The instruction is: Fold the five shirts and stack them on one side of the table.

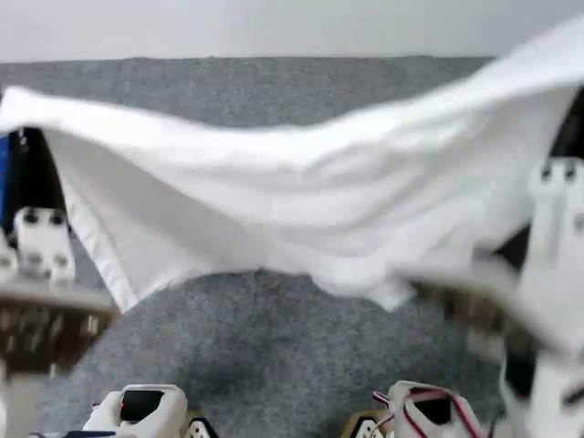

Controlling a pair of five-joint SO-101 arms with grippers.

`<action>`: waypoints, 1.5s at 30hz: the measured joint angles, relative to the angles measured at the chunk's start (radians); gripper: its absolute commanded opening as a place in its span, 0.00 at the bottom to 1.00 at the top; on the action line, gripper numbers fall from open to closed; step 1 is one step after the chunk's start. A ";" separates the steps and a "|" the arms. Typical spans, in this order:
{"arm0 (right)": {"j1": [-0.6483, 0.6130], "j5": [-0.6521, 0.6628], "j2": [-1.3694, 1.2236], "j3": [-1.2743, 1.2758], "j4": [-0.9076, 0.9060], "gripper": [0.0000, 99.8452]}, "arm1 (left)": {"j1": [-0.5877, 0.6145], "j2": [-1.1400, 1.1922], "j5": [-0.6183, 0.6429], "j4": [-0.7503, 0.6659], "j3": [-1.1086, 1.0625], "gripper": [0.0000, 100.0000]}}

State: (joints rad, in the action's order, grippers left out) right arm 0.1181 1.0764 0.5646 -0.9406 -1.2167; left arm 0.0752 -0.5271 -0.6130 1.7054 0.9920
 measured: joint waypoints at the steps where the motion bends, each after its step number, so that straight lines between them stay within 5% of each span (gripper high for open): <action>1: 0.000 0.020 0.014 -0.006 -0.012 0.01 | 0.000 -0.002 0.000 0.018 0.020 0.01; 8: 0.000 0.058 -0.003 0.048 -0.083 0.01 | 0.002 -0.003 0.000 0.029 -0.025 0.01; 16: -0.048 0.058 -0.242 0.288 -0.083 0.01 | 0.002 0.009 -0.077 -0.002 -0.605 0.01; 22: -0.094 0.058 -0.482 0.413 0.018 0.01 | 0.017 0.021 -0.150 -0.373 -1.191 0.01; 26: -0.097 0.058 -0.646 0.422 0.178 0.01 | 0.040 0.123 -0.153 -0.695 -1.393 0.01; 33: -0.104 0.058 -0.873 0.423 0.434 0.01 | 0.091 0.476 -0.152 -0.925 -1.231 0.01; 45: -0.112 0.058 -1.069 0.423 0.816 0.01 | 0.097 1.048 -0.160 -0.865 -0.539 0.01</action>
State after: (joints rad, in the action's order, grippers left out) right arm 0.0061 1.1347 -0.5048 -0.5171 -0.4005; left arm 0.1718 0.5209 -0.7725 0.8401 0.4534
